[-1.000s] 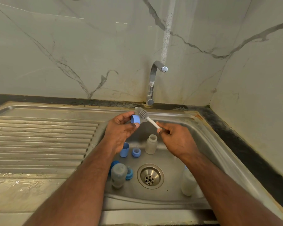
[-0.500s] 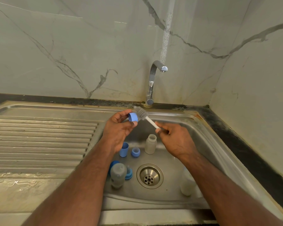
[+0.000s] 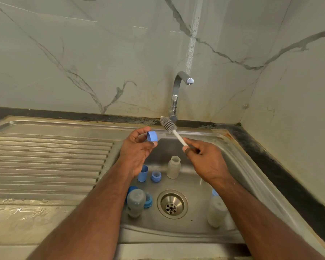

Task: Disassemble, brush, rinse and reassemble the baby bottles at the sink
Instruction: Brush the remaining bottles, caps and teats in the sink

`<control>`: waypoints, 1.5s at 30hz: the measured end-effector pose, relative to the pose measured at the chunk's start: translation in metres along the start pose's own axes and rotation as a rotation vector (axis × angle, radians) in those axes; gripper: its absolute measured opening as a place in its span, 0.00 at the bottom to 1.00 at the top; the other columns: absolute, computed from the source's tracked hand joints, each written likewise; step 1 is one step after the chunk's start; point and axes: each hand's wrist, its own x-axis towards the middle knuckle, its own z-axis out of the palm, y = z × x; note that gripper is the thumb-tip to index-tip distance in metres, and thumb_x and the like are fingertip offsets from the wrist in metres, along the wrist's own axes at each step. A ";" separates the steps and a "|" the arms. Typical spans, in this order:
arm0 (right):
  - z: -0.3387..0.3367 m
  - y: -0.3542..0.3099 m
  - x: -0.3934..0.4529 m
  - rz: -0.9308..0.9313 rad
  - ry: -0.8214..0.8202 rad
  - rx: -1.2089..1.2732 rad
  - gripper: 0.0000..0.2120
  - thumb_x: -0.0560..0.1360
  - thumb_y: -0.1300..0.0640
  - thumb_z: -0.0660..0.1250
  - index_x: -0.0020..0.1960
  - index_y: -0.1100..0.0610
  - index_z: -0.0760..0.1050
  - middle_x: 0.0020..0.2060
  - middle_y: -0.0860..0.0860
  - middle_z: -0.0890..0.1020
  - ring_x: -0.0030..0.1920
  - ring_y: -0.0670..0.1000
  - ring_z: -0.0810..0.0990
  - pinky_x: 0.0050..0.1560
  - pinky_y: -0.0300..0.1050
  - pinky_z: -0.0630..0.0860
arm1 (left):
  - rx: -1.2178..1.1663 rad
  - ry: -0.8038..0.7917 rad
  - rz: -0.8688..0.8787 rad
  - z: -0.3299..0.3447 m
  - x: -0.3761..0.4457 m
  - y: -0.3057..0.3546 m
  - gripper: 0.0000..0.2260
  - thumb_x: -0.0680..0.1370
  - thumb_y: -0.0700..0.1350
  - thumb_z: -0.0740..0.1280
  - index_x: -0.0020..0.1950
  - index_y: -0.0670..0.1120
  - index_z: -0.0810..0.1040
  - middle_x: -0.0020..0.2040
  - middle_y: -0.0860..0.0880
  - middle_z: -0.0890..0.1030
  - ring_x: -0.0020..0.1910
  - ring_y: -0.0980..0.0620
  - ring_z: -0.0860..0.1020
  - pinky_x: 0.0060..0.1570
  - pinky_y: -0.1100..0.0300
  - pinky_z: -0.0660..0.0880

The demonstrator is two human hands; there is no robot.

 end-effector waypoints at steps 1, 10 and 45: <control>0.003 -0.002 -0.001 -0.017 -0.012 -0.007 0.18 0.82 0.49 0.64 0.71 0.44 0.73 0.37 0.41 0.77 0.37 0.42 0.75 0.38 0.34 0.69 | 0.050 -0.002 0.015 0.000 0.000 -0.002 0.20 0.74 0.27 0.71 0.57 0.51 0.81 0.58 0.45 0.84 0.58 0.46 0.83 0.62 0.47 0.79; 0.003 0.005 0.001 0.022 -0.031 -0.027 0.19 0.82 0.48 0.64 0.72 0.44 0.73 0.33 0.39 0.71 0.35 0.40 0.72 0.39 0.34 0.67 | 0.090 0.015 0.034 -0.002 0.006 -0.007 0.23 0.72 0.28 0.74 0.57 0.53 0.80 0.61 0.47 0.81 0.61 0.43 0.81 0.62 0.42 0.79; 0.007 0.000 0.002 0.040 -0.084 -0.119 0.18 0.82 0.49 0.63 0.72 0.44 0.73 0.45 0.42 0.80 0.38 0.41 0.75 0.41 0.35 0.72 | 0.138 -0.014 0.066 -0.005 0.007 -0.013 0.21 0.71 0.29 0.76 0.57 0.52 0.82 0.60 0.49 0.83 0.61 0.46 0.82 0.62 0.42 0.79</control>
